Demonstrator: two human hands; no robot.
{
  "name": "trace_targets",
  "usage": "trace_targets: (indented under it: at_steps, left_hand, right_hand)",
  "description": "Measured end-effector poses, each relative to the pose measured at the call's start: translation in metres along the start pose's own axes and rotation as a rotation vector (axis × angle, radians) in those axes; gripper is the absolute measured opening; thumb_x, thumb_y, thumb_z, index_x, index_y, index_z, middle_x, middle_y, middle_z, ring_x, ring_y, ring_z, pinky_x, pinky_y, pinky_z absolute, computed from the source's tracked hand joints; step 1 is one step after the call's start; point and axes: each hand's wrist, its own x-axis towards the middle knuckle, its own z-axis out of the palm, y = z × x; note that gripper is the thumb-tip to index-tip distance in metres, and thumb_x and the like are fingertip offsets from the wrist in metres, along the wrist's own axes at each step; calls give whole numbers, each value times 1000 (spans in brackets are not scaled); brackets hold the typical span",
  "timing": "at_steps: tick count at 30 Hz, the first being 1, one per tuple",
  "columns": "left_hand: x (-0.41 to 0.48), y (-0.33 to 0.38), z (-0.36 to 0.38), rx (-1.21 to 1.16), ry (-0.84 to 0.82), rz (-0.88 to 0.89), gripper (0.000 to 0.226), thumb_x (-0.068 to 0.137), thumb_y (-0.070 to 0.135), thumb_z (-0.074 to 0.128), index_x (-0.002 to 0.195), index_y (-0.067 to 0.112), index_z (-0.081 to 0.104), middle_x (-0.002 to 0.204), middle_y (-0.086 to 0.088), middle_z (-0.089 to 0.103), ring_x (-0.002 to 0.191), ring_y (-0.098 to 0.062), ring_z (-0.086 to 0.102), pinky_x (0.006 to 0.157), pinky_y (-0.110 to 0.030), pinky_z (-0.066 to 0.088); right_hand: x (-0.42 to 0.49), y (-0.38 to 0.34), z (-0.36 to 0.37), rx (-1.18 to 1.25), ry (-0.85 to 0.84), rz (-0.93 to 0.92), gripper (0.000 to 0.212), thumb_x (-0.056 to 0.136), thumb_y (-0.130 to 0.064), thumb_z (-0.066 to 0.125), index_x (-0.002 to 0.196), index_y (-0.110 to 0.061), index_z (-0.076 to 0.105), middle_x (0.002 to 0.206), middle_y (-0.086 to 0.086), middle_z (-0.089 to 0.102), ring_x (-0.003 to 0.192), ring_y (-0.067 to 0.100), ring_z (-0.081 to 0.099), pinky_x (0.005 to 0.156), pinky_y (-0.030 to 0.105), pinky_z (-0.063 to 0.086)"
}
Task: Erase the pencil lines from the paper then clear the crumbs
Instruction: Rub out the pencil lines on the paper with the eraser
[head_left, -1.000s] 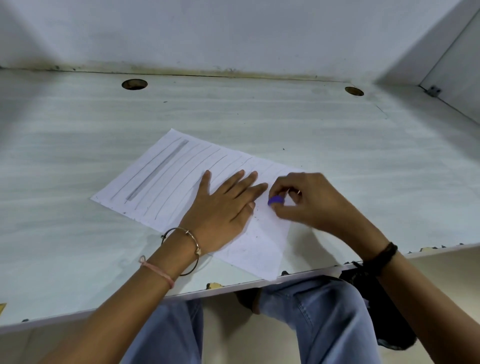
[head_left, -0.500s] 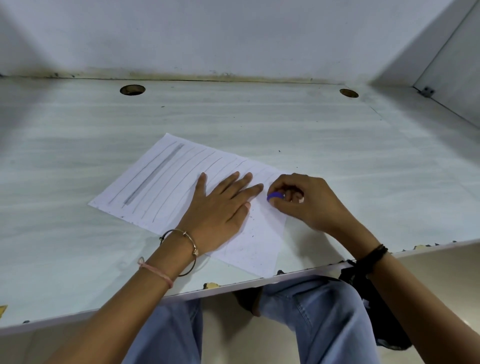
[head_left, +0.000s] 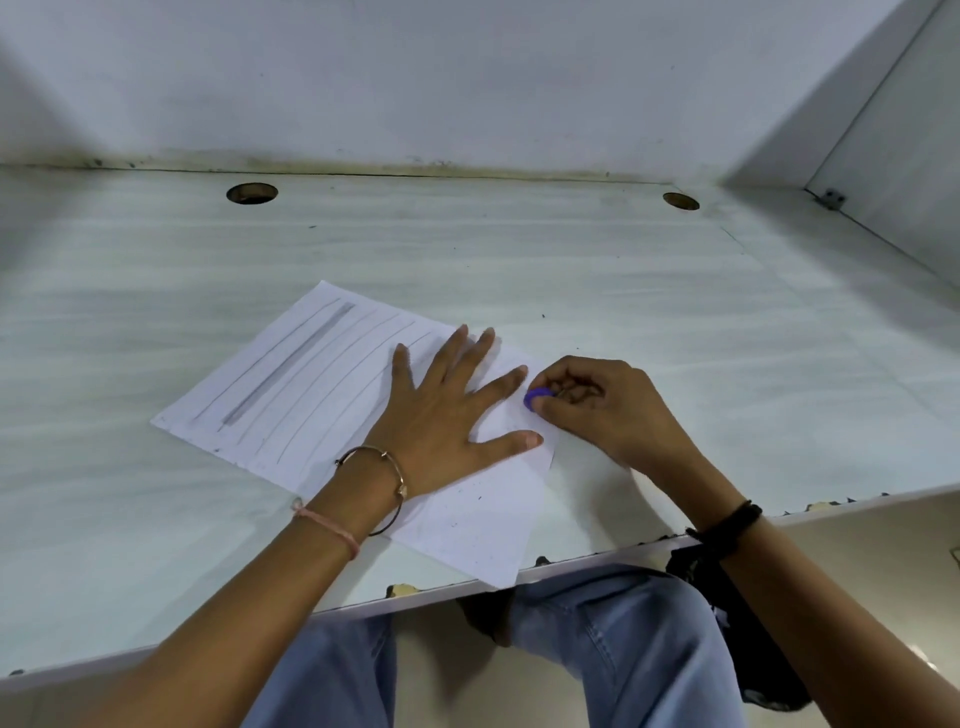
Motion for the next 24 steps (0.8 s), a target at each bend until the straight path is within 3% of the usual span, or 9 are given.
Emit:
trace_targets:
  at_steps: [3, 8, 10, 13, 17, 22, 24]
  left_hand:
    - [1, 0, 1, 28, -51, -6, 92, 65, 87, -7, 149, 51, -9, 162, 12, -17, 149, -11, -18, 112, -67, -9]
    - [3, -2, 5, 5, -34, -13, 88, 70, 89, -1, 149, 53, -9, 162, 14, -16, 148, -10, -18, 111, -67, -13]
    - [4, -2, 5, 21, -25, -4, 89, 68, 88, -4, 149, 51, -8, 162, 13, -15, 149, -11, -17, 111, -68, -12]
    - [4, -1, 4, 32, -26, -1, 88, 71, 89, -1, 150, 50, -6, 163, 12, -14, 149, -12, -16, 111, -69, -11]
    - [3, -2, 3, 1, -24, -1, 83, 76, 87, 6, 149, 51, -7, 162, 13, -16, 149, -11, -18, 111, -68, -13]
    - [4, 0, 4, 34, -42, -9, 90, 70, 91, -1, 150, 50, -10, 162, 12, -17, 148, -12, -19, 110, -69, -11]
    - [4, 1, 2, 10, -48, -20, 86, 73, 87, 4, 150, 50, -8, 162, 13, -17, 148, -11, -20, 110, -68, -11]
  right_hand:
    - [-1, -7, 11, -142, -60, -92, 9, 78, -9, 72, 82, -16, 73, 70, -9, 66, 61, 1, 54, 59, 10, 40]
    - [20, -6, -3, -310, 81, -34, 9, 76, -9, 67, 81, -15, 73, 77, -2, 65, 59, 2, 52, 55, 11, 37]
    - [16, -13, 3, -365, 8, -85, 8, 76, -10, 67, 80, -13, 73, 74, -2, 63, 62, 7, 53, 57, 17, 39]
    - [6, -20, 10, -339, -85, -139, 7, 75, -8, 67, 77, -12, 72, 70, 0, 64, 67, 13, 56, 60, 20, 41]
    - [28, -7, -13, -452, 64, -37, 10, 76, -7, 66, 79, -13, 73, 72, -3, 62, 65, 12, 54, 59, 19, 40]
    - [5, -18, 4, -359, -132, -168, 8, 75, -7, 68, 78, -13, 72, 71, -2, 63, 67, 9, 54, 63, 17, 42]
    - [12, -10, 1, -369, -64, -158, 8, 76, -7, 68, 78, -14, 72, 69, -7, 59, 65, 6, 52, 61, 14, 39]
